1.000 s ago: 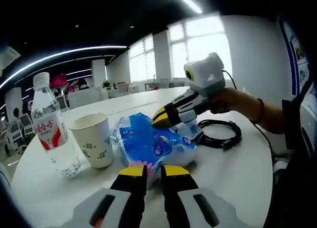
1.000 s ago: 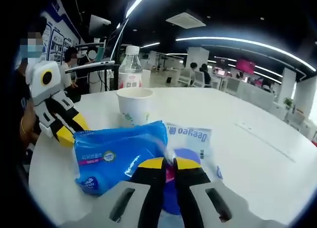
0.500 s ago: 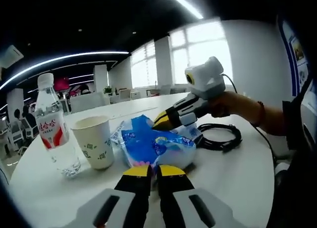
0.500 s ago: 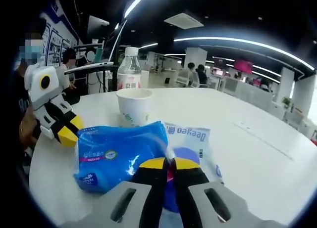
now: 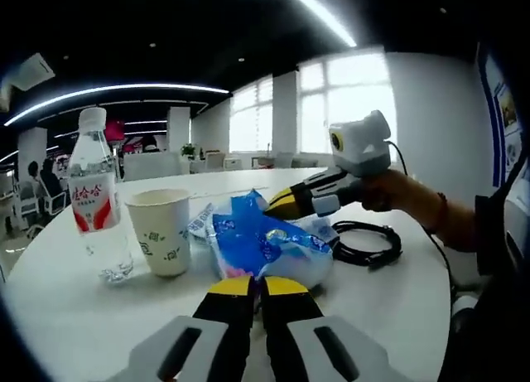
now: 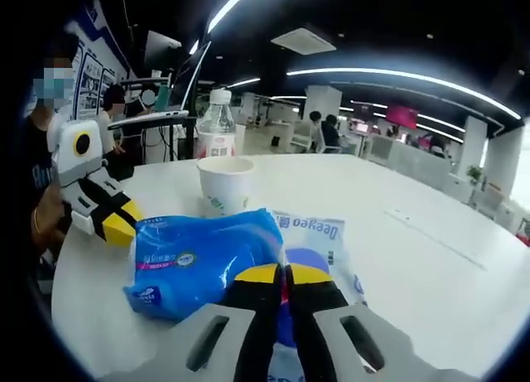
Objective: Arrange the tabletop items into an orderly group along one side of the table until the central work area is clear of visible clutter.
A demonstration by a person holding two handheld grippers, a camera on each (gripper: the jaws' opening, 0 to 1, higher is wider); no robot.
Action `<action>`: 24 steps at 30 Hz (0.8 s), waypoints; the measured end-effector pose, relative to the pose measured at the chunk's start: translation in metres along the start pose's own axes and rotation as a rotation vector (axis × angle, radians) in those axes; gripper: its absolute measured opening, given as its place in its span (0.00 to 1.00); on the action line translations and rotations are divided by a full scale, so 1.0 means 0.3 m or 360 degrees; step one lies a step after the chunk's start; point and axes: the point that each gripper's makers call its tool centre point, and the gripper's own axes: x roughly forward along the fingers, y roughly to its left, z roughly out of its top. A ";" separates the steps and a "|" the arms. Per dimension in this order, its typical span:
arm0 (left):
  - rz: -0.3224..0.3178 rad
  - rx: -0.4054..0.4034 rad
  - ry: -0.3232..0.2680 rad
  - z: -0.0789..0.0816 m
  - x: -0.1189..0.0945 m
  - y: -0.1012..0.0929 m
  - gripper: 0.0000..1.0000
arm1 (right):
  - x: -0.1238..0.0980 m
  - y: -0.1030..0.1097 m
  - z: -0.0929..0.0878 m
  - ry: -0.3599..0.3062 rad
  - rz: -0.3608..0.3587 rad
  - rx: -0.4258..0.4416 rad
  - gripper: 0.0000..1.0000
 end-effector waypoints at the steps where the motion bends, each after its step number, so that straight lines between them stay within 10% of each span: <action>1: 0.0001 0.0005 -0.0005 0.003 -0.001 -0.003 0.01 | -0.003 0.000 0.000 -0.0001 -0.0002 -0.0002 0.00; 24: -0.0030 0.0133 -0.0131 0.083 -0.041 -0.067 0.00 | -0.146 -0.001 0.063 -0.0113 -0.0097 -0.0038 0.00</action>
